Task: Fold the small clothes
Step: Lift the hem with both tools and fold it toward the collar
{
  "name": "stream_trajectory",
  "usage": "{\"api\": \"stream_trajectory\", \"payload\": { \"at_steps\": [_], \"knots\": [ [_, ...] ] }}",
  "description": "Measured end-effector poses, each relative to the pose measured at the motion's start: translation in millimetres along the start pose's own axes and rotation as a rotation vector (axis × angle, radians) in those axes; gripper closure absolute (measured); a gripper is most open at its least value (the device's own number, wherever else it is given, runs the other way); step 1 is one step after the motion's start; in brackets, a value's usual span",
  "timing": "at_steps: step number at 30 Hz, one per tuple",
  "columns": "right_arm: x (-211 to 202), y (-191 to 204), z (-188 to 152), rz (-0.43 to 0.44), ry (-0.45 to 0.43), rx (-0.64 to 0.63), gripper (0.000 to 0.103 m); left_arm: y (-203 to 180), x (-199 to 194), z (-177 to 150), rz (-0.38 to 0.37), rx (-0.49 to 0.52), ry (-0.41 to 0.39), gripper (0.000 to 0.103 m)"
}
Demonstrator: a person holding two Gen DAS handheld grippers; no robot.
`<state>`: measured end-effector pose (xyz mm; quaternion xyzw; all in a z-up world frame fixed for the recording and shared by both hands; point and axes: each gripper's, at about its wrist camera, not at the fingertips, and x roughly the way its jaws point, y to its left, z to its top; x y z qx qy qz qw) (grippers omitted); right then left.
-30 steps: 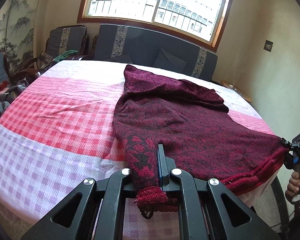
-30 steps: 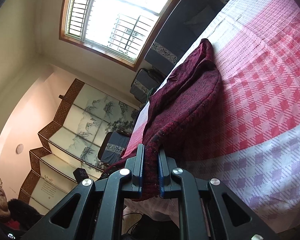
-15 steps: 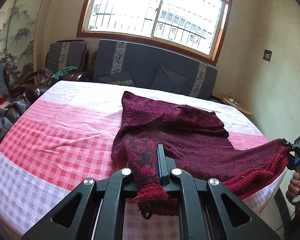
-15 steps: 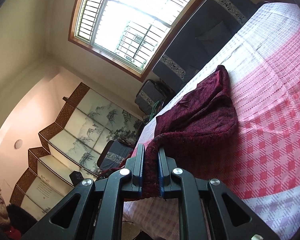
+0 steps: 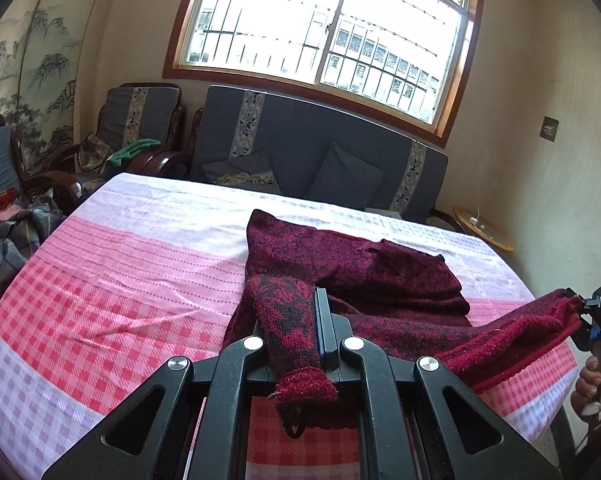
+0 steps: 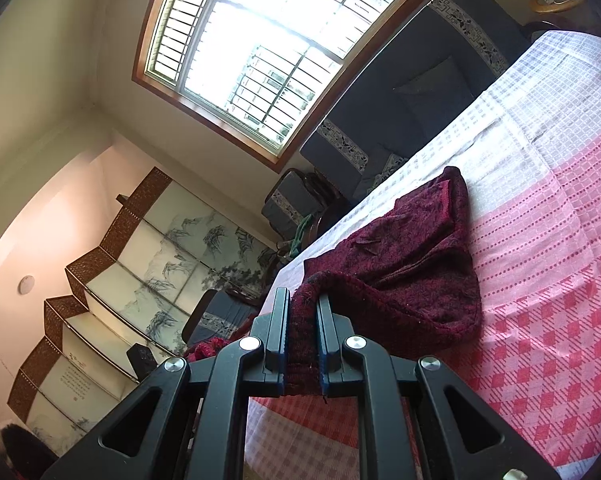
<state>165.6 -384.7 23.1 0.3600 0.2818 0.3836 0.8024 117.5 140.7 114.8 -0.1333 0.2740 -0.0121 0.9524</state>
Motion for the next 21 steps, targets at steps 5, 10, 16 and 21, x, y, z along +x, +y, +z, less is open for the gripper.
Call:
{"api": "stream_trajectory", "payload": {
  "at_steps": [5,10,16,21],
  "knots": [
    [11,-3,15,-0.018,0.002,0.017,0.09,2,14,12,0.016,-0.017,0.017,0.093],
    [23,-6,31,-0.034,0.002,0.025,0.09,4,30,25,0.03,-0.029,0.031,0.093],
    [38,-15,46,-0.059,0.005,0.038,0.09,2,52,36,0.06,-0.018,0.04,0.093],
    [47,-28,60,-0.072,-0.001,0.065,0.09,2,71,46,0.079,-0.017,0.047,0.093]
  ]
}}
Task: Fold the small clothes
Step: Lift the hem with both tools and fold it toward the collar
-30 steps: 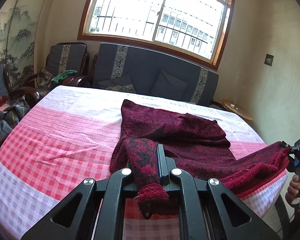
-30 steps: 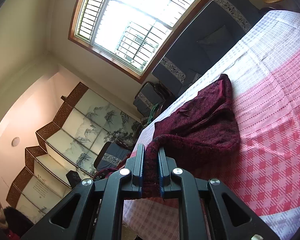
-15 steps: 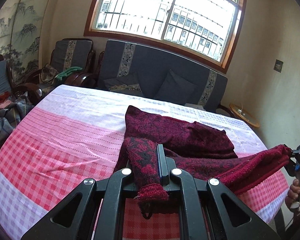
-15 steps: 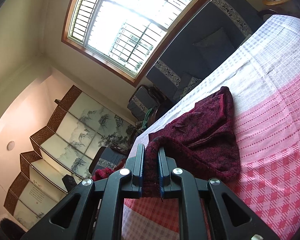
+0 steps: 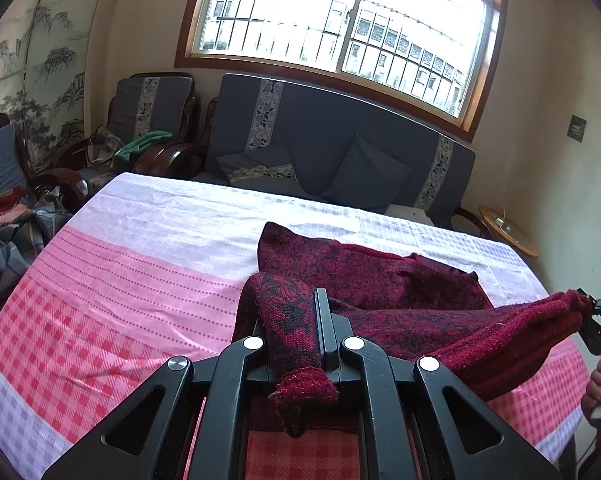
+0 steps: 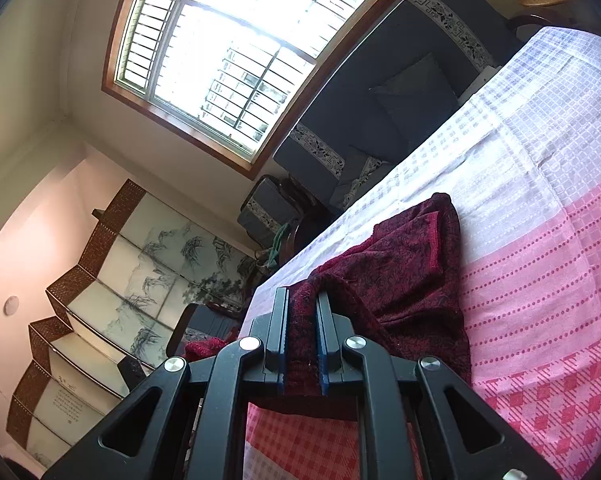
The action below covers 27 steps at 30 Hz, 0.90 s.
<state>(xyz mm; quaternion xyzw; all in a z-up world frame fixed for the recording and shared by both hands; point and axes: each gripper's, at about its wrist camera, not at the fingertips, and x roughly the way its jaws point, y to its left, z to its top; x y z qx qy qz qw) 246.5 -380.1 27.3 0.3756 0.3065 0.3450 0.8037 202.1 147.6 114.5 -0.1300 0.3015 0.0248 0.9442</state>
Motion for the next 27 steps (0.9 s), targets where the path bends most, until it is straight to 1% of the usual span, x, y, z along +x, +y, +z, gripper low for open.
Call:
{"api": "stream_trajectory", "payload": {
  "at_steps": [12,20,27],
  "knots": [
    [29,-16,21,-0.02,-0.011,0.046,0.09,-3,41,18,0.044,0.026,0.02,0.093],
    [44,-28,31,-0.035,-0.013,0.067,0.09,-3,66,29,0.056,0.042,0.037,0.093],
    [59,-47,37,-0.061,-0.004,0.095,0.09,-4,94,36,0.065,0.047,0.061,0.093]
  ]
}}
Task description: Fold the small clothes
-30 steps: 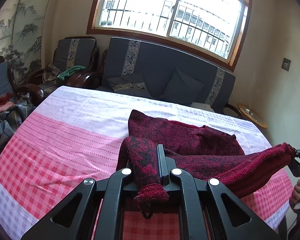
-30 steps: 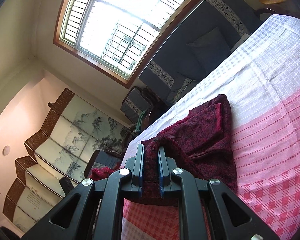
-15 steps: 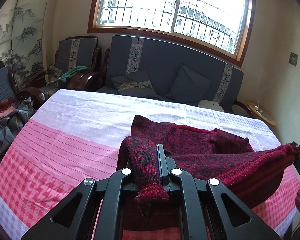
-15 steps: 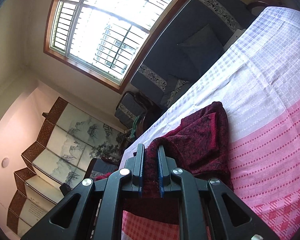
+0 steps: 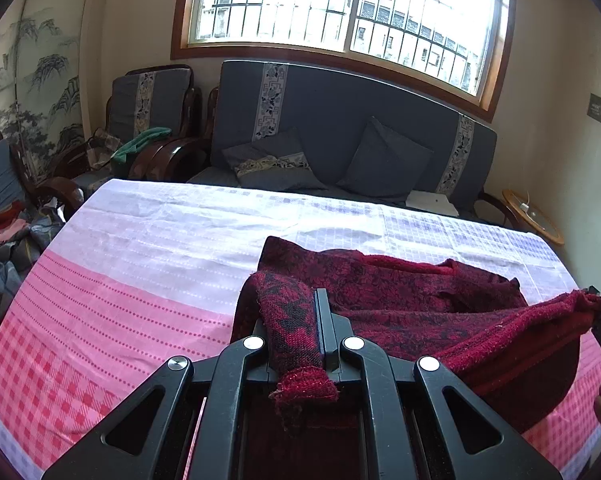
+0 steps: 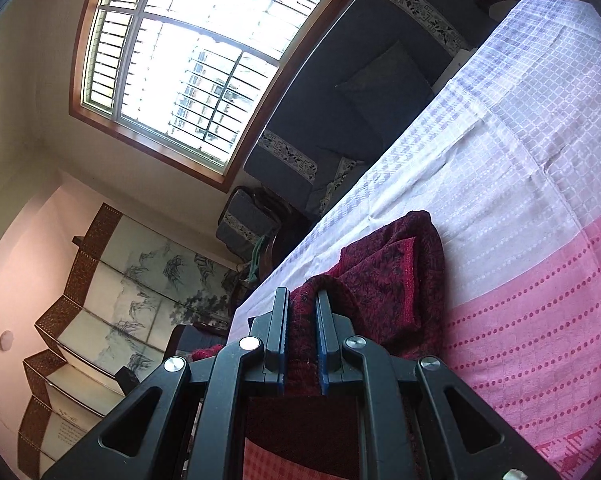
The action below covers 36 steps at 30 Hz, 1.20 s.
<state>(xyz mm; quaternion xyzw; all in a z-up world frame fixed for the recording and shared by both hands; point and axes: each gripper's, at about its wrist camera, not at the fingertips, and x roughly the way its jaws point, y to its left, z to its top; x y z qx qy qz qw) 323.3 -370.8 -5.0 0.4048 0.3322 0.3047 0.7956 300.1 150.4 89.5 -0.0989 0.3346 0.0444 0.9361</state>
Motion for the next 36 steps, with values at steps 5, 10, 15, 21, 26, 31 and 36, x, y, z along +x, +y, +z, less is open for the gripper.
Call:
{"api": "stream_trajectory", "payload": {
  "at_steps": [5,10,15,21,26,31,36],
  "knots": [
    [13,-10,6,-0.019,0.009,0.012,0.09,0,22,4,0.01,-0.009,0.02,0.093],
    [25,-20,12,-0.034,0.02,0.027,0.09,2,41,7,0.015,-0.018,0.042,0.093],
    [35,-26,17,-0.043,0.026,0.036,0.09,3,56,9,0.023,-0.018,0.058,0.093],
    [45,-31,19,-0.052,0.033,0.038,0.09,6,67,13,0.024,-0.022,0.074,0.093],
    [51,-38,20,-0.062,0.039,0.051,0.09,5,74,15,0.027,-0.014,0.085,0.093],
    [56,-45,22,-0.068,0.041,0.06,0.09,4,79,17,0.03,-0.015,0.09,0.092],
    [60,-47,24,-0.071,0.044,0.06,0.09,7,87,17,0.03,-0.035,0.107,0.09]
  ]
}}
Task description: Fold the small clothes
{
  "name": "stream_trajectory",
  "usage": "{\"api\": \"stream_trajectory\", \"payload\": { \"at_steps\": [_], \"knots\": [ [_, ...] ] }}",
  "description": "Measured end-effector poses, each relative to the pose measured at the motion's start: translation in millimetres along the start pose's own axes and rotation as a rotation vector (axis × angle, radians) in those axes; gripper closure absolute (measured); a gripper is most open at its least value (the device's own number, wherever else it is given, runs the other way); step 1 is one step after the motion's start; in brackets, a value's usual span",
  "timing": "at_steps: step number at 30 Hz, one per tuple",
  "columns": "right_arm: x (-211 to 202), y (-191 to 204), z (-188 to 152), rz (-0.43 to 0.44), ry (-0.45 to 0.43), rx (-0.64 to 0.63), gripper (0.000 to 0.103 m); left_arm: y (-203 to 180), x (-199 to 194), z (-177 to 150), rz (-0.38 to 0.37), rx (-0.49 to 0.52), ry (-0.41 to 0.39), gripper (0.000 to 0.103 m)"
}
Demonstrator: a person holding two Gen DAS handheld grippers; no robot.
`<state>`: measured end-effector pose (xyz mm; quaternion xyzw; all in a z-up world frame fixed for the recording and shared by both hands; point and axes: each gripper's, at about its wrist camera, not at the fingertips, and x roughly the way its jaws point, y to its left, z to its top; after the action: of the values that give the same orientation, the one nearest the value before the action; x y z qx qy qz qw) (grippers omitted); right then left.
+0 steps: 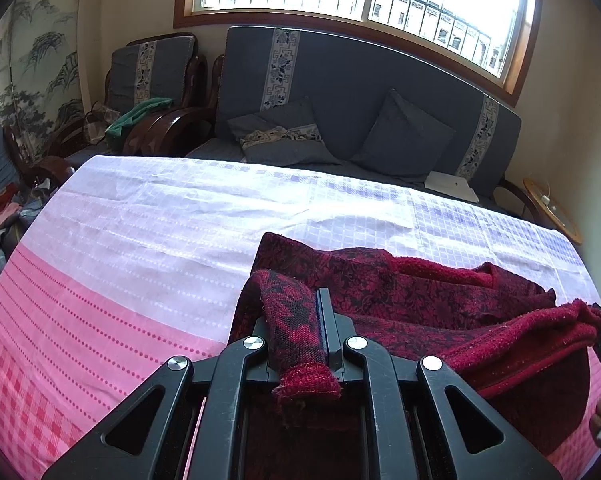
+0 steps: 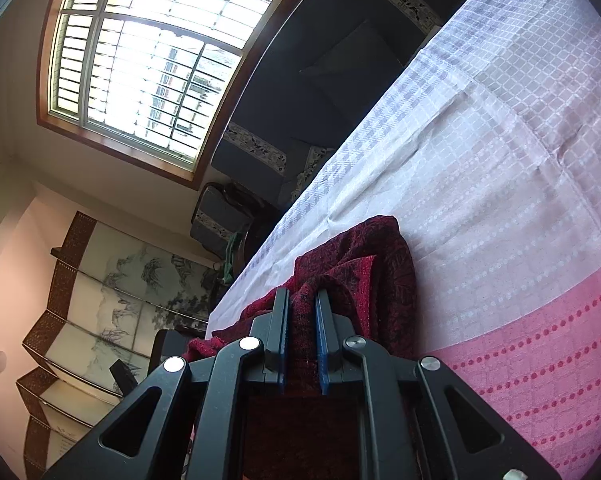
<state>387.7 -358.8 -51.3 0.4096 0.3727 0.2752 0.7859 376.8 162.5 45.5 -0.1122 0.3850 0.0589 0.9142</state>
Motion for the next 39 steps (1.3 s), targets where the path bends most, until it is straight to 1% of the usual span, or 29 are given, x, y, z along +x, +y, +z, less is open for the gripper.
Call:
{"api": "stream_trajectory", "payload": {
  "at_steps": [11,15,18,22,27,28,29,30,31,32,34,36,37,39],
  "knots": [
    [8,-3,0,-0.01,0.005,0.004,0.09,1,15,3,0.001,-0.006,0.022,0.089],
    [11,-6,1,-0.011,0.006,0.01,0.09,2,21,6,-0.007,-0.018,0.041,0.089],
    [13,-6,1,-0.013,0.006,0.01,0.09,7,26,8,-0.035,-0.059,0.068,0.088],
    [14,-7,1,-0.01,0.008,0.013,0.09,19,32,12,-0.086,-0.138,0.106,0.085],
    [16,-10,2,-0.005,0.002,0.018,0.089,23,35,17,-0.124,-0.168,0.127,0.079],
    [15,-11,1,-0.001,-0.002,0.024,0.089,24,35,18,-0.14,-0.183,0.129,0.074],
    [15,-12,1,0.004,-0.006,0.028,0.089,26,35,20,-0.156,-0.203,0.133,0.065],
    [14,-13,1,0.012,-0.008,0.036,0.089,30,35,21,-0.179,-0.232,0.139,0.059],
    [15,-14,1,0.021,-0.006,0.046,0.088,34,35,23,-0.21,-0.269,0.136,0.048],
    [14,-16,1,0.03,-0.007,0.057,0.088,38,33,25,-0.223,-0.305,0.121,0.035],
    [12,-17,2,0.024,-0.02,0.062,0.085,48,26,28,-0.232,-0.367,0.078,0.029],
    [5,-21,4,0.032,-0.057,0.08,0.078,58,23,32,-0.273,-0.417,0.059,0.027],
    [1,-23,5,0.04,-0.075,0.094,0.074,61,23,33,-0.271,-0.429,0.057,0.026],
    [-11,-26,6,0.041,-0.112,0.11,0.072,67,22,33,-0.233,-0.432,0.056,0.026]
  ]
}}
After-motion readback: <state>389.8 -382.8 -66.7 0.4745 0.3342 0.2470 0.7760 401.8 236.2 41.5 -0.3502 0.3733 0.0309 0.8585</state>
